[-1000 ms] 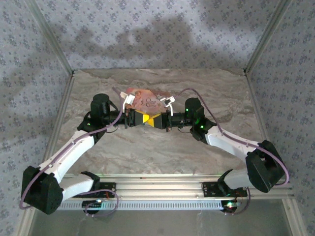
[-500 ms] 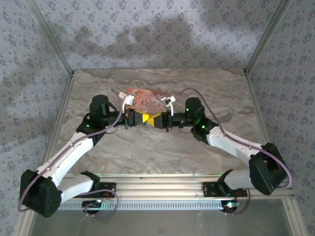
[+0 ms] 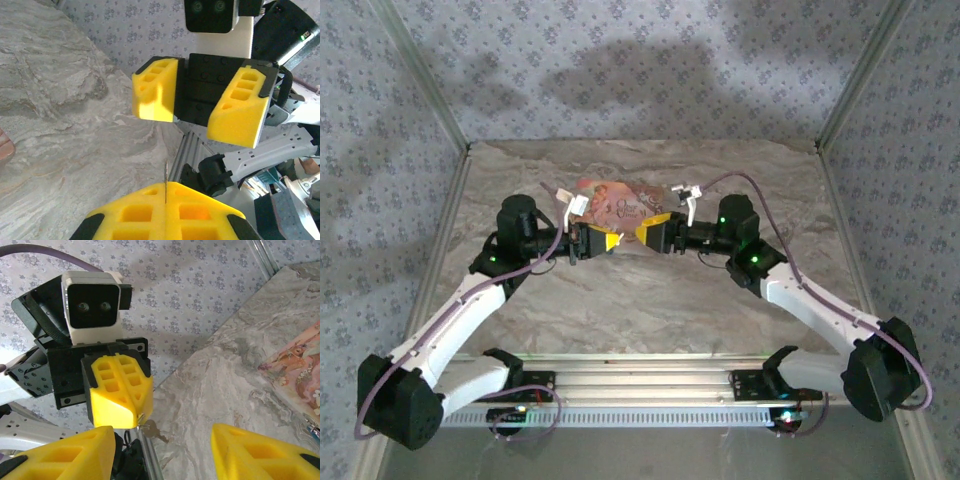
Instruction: Unlock the padlock with the key
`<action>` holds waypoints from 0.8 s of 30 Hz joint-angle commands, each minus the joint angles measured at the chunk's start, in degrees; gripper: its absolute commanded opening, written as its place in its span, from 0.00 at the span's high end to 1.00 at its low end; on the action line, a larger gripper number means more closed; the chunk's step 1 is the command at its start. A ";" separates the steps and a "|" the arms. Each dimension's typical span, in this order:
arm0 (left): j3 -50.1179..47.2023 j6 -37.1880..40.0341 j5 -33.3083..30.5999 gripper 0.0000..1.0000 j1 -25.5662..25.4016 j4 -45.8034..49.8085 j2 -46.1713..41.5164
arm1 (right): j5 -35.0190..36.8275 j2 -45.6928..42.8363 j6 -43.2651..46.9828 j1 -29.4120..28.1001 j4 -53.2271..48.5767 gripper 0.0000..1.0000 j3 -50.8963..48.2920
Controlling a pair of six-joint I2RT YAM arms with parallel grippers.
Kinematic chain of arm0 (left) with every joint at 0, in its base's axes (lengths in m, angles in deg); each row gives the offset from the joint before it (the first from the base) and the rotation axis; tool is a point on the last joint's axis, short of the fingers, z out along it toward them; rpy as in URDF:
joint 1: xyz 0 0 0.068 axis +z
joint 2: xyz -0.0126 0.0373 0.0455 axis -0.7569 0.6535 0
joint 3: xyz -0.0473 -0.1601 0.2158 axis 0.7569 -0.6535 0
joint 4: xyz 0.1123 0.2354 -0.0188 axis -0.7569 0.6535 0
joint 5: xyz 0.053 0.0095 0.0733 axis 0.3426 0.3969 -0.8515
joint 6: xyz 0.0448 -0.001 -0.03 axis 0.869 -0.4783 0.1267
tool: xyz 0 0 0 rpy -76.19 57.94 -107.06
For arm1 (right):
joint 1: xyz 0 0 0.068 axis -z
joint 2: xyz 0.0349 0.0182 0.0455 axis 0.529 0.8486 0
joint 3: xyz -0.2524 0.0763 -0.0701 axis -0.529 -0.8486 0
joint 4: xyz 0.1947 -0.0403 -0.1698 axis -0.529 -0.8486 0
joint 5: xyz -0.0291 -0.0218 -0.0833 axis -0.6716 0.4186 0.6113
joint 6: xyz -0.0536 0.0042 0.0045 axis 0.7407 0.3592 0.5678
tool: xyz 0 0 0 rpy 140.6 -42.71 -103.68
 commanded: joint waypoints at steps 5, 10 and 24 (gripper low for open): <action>1.28 0.54 3.42 1.00 -0.07 -0.65 -0.50 | 0.33 4.40 -2.84 -2.89 1.42 0.49 4.37; 0.83 0.69 3.41 1.00 -0.25 -0.34 -1.10 | -1.53 8.58 -4.45 -3.87 3.36 0.61 7.02; 0.54 0.93 1.00 1.00 0.68 0.58 -2.02 | -3.59 10.43 -5.23 -5.62 5.08 1.00 6.74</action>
